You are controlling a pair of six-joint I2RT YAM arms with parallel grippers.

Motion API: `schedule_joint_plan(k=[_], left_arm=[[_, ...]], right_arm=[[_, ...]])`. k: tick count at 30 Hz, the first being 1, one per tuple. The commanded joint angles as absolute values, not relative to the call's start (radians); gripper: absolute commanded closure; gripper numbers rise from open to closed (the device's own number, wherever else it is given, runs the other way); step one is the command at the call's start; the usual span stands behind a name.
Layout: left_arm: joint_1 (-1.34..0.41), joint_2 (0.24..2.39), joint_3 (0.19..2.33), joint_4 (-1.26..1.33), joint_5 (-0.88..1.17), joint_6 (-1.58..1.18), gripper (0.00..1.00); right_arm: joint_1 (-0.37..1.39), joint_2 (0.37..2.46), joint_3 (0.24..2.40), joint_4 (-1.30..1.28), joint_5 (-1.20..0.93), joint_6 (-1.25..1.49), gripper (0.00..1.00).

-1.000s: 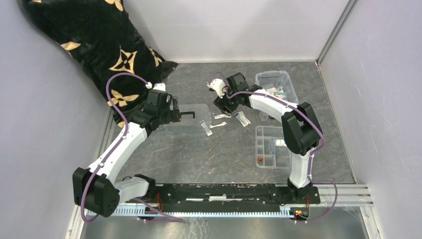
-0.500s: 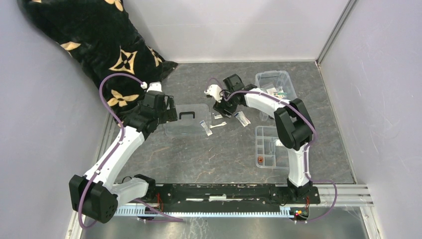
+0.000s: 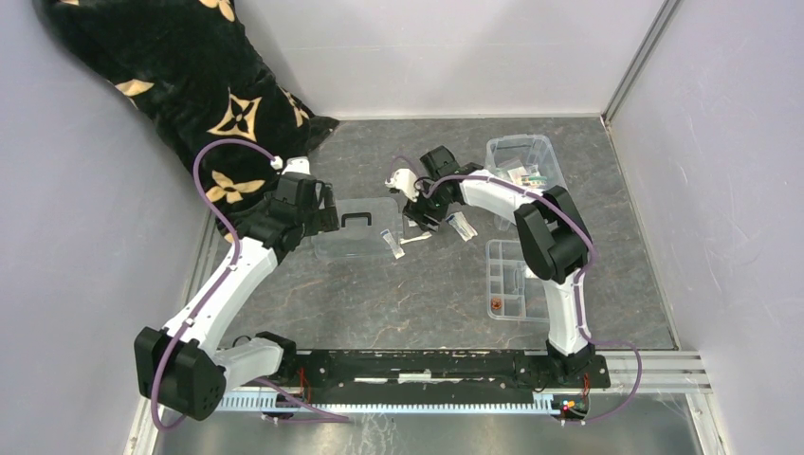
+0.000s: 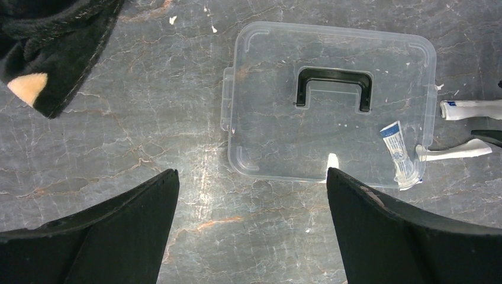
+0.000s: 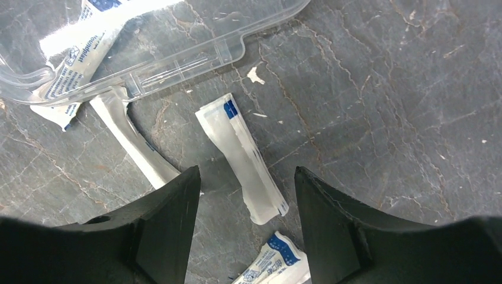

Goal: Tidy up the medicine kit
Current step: Pick up the medical item at the center of the board, then place the medical item at the medicine box compartment.

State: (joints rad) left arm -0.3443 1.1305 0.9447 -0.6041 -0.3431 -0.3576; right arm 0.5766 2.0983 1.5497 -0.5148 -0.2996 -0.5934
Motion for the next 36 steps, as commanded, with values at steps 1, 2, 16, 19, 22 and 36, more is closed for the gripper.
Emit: schedule_joint_plan(k=[1,2,16,19,22,36], left_arm=[[-0.343,1.139,0.949,-0.581,-0.363,-0.330,0.00],[-0.343,1.140,0.949,-0.582,-0.361,-0.330,0.00],[-0.344,1.149,0.951,-0.582,-0.354,-0.327,0.00],[-0.343,1.148,0.952,-0.582,-0.353,-0.327,0.00],[-0.343,1.149,0.951,-0.581,-0.351,-0.327,0.00],[-0.344,1.150,0.954,-0.581,-0.342,-0.325,0.00]], right_arm=[[0.590,2.118,1.567,-0.520,-0.312,-0.611,0.34],[0.591,2.122,1.565,-0.519,-0.307,-0.607,0.35],[0.595,2.069,1.459,-0.413,-0.232,-0.446,0.56],[0.596,2.042,1.436,-0.386,-0.235,-0.399,0.62],[0.596,2.016,1.425,-0.370,-0.232,-0.346,0.69],[0.594,1.848,1.293,-0.336,-0.120,-0.154,0.75]])
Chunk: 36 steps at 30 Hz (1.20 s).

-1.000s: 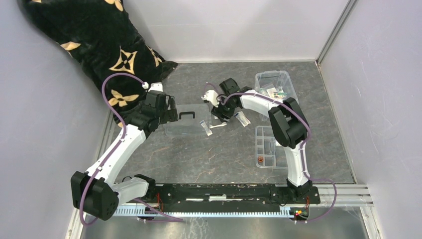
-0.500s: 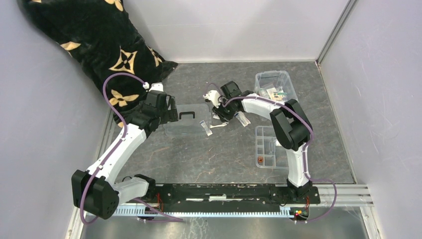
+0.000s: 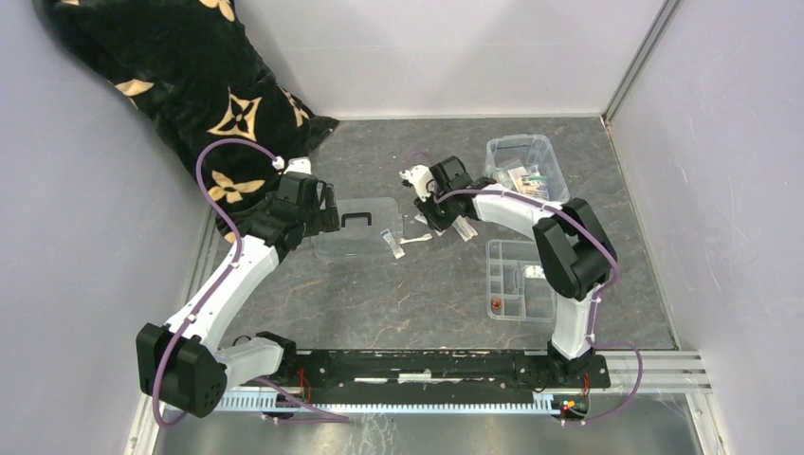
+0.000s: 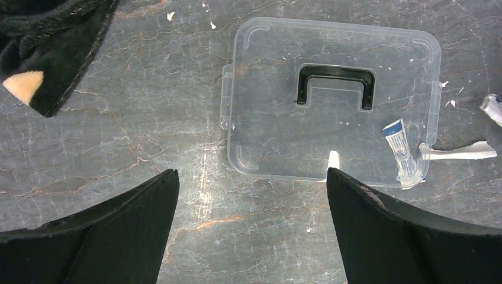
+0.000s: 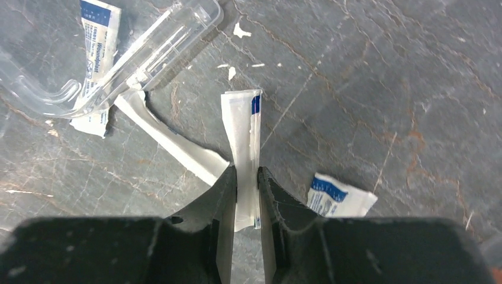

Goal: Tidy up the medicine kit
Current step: Place the medical item at the medicine box compartment.

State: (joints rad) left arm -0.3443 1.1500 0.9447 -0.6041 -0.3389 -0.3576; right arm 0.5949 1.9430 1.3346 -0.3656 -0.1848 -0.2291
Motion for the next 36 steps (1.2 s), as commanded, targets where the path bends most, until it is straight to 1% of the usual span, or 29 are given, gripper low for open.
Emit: schedule_joint_plan(k=[1,6,14,18,22,28,32,36], left_arm=[[-0.344,1.150,0.954,-0.582,-0.341,-0.326,0.00],[-0.343,1.146,0.954,-0.582,-0.335,-0.325,0.00],[-0.343,1.138,0.954,-0.580,-0.322,-0.324,0.00],[-0.343,1.137,0.954,-0.579,-0.313,-0.324,0.00],[-0.343,1.138,0.954,-0.577,-0.307,-0.322,0.00],[-0.343,1.135,0.954,-0.576,-0.308,-0.322,0.00],[-0.343,1.138,0.955,-0.575,-0.305,-0.321,0.00],[-0.342,1.141,0.956,-0.575,-0.298,-0.320,0.00]], right_arm=[[0.595,1.828,1.272,-0.333,-0.115,-0.139,0.76],[0.594,1.689,1.118,-0.313,-0.121,-0.076,0.75],[0.575,1.373,0.761,-0.225,-0.081,0.103,0.75],[0.553,1.203,0.636,-0.209,-0.053,0.189,0.76],[0.511,1.085,0.573,-0.234,0.010,0.226,0.75],[0.443,0.978,0.523,-0.303,0.045,0.232,0.76],[0.392,0.932,0.503,-0.311,0.073,0.244,0.76],[0.352,0.938,0.525,-0.300,0.062,0.230,0.76]])
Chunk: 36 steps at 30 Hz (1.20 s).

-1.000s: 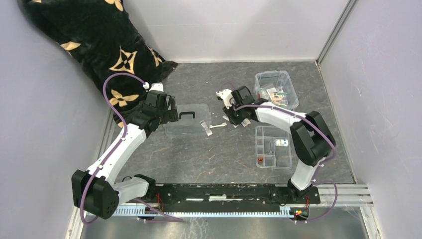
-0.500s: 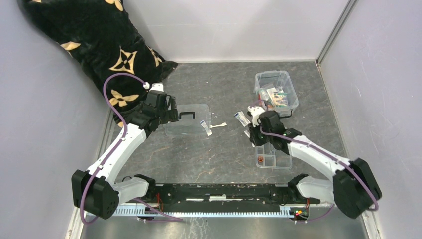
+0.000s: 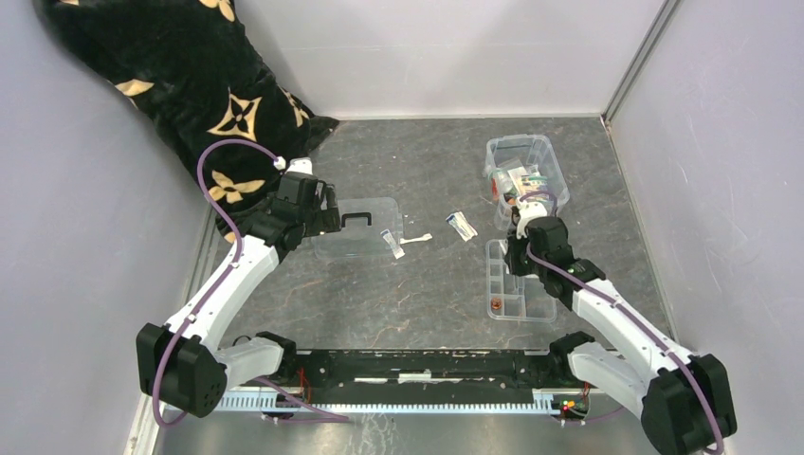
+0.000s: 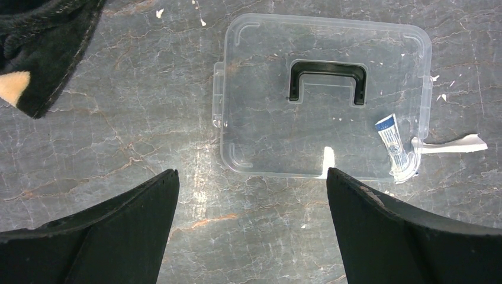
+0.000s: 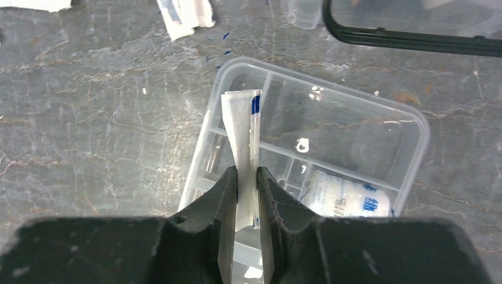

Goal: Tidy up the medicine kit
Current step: Place the medical item at the medicine box compartment.

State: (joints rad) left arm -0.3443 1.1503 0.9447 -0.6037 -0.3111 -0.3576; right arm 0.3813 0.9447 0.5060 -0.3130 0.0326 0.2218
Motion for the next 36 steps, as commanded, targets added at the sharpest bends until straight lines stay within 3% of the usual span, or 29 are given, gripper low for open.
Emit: schedule_joint_plan(k=[1,19,36], left_arm=[[-0.342,1.142,0.956,-0.575,-0.298,-0.321,0.00],[-0.342,1.144,0.956,-0.574,-0.283,-0.319,0.00],[-0.342,1.158,0.951,-0.558,-0.213,-0.316,0.00]], right_arm=[[0.345,0.949,0.534,-0.301,0.061,0.218,0.76],[0.302,1.173,0.756,-0.469,0.067,-0.122,0.76],[0.461,1.341,0.898,-0.676,0.384,-0.290,0.76]])
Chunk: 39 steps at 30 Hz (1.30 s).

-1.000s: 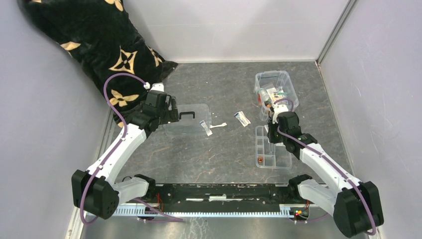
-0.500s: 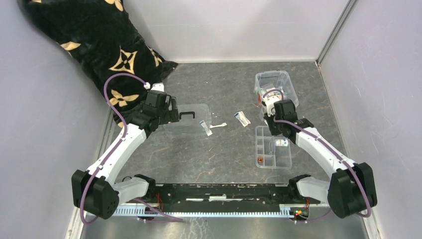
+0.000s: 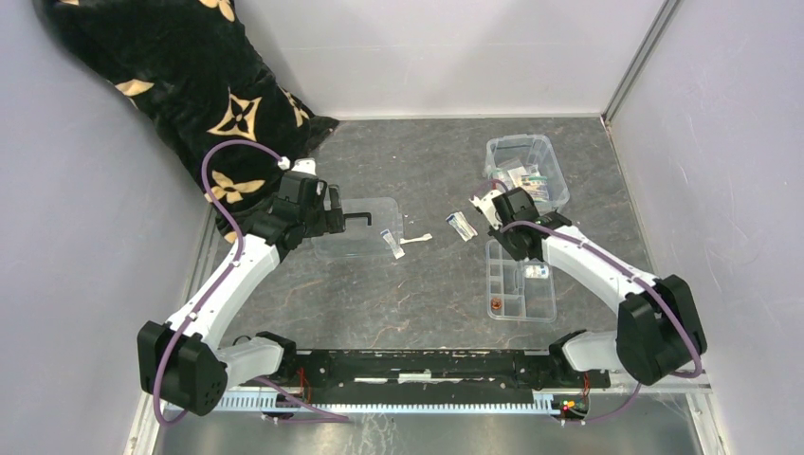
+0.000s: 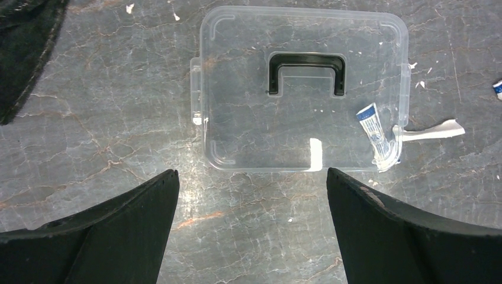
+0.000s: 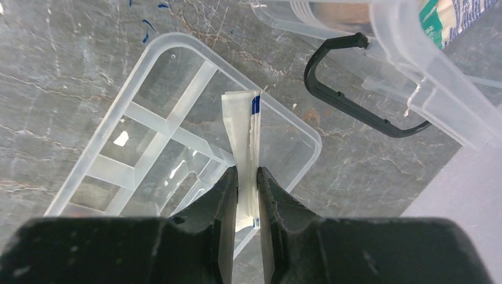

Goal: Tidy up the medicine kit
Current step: Place the medical item at the medicine box compartment.

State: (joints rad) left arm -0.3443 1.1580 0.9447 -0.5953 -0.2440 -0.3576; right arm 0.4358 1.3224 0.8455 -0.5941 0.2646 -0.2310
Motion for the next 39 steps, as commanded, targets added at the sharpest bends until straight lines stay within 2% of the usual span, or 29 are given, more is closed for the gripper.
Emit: schedule_joint_plan(k=[1,17,21,24,32,37,39], left_arm=[[-0.343,1.157,0.951,-0.557,-0.209,-0.316,0.00],[-0.343,1.149,0.949,-0.555,-0.203,-0.311,0.00],[-0.343,1.148,0.948,-0.555,-0.202,-0.310,0.00],[-0.343,1.144,0.946,-0.554,-0.203,-0.310,0.00],[-0.343,1.143,0.948,-0.556,-0.210,-0.310,0.00],[-0.342,1.137,0.946,-0.558,-0.222,-0.309,0.00],[-0.344,1.135,0.946,-0.557,-0.225,-0.308,0.00]], right_arm=[[0.465,1.349,0.905,-0.682,0.391,-0.295,0.75],[0.522,1.514,0.949,-0.711,0.466,-0.324,0.69],[0.526,1.559,0.962,-0.706,0.512,-0.317,0.53],[0.527,1.557,0.965,-0.701,0.537,-0.302,0.50],[0.527,1.396,0.948,-0.644,0.468,-0.178,0.51],[0.526,1.341,0.911,-0.638,0.501,-0.027,0.52],[0.525,1.318,0.909,-0.628,0.432,0.046,0.53]])
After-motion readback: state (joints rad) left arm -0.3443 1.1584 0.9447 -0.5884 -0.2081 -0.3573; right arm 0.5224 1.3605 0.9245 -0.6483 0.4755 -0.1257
